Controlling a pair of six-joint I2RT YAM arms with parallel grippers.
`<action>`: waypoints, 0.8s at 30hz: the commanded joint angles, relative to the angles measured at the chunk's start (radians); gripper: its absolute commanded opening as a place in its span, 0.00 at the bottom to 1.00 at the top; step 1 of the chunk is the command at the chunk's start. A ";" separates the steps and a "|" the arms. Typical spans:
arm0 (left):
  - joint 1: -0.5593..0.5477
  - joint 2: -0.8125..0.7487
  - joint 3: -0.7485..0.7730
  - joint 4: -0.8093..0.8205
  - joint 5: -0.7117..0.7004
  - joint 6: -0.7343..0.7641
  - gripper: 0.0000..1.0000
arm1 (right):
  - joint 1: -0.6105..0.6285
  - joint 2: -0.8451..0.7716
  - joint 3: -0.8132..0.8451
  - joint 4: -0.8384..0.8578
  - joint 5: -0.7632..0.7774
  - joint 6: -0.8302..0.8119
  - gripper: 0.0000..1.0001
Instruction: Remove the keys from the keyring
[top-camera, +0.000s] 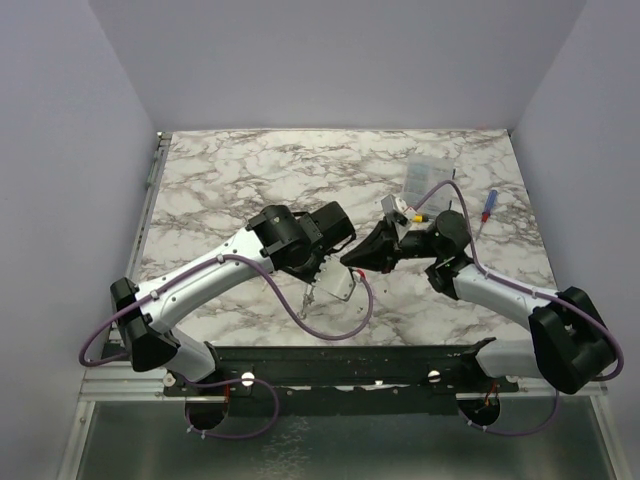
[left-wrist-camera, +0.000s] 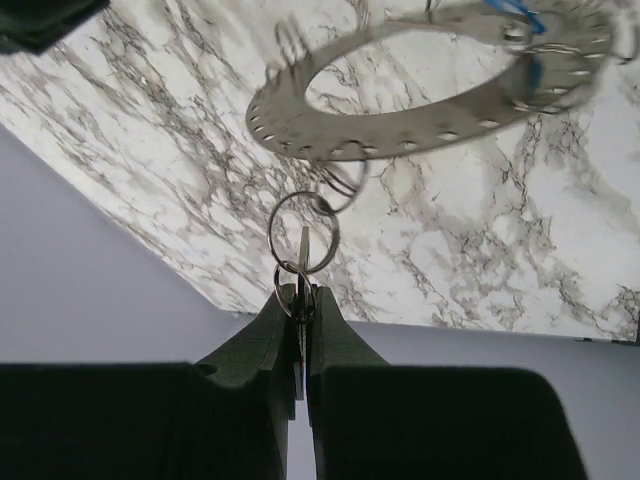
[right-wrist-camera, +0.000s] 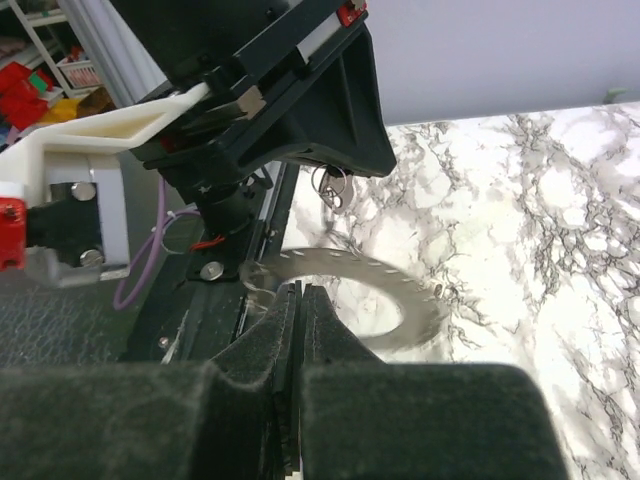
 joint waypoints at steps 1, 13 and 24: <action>0.014 -0.019 0.028 -0.002 0.009 -0.005 0.00 | -0.006 -0.015 -0.022 0.117 0.007 0.056 0.01; 0.013 0.023 0.148 -0.014 0.064 0.046 0.00 | -0.005 -0.006 0.051 -0.101 -0.057 -0.129 0.27; -0.015 0.030 0.174 -0.017 0.125 0.084 0.00 | -0.003 0.010 0.079 -0.055 -0.074 -0.096 0.53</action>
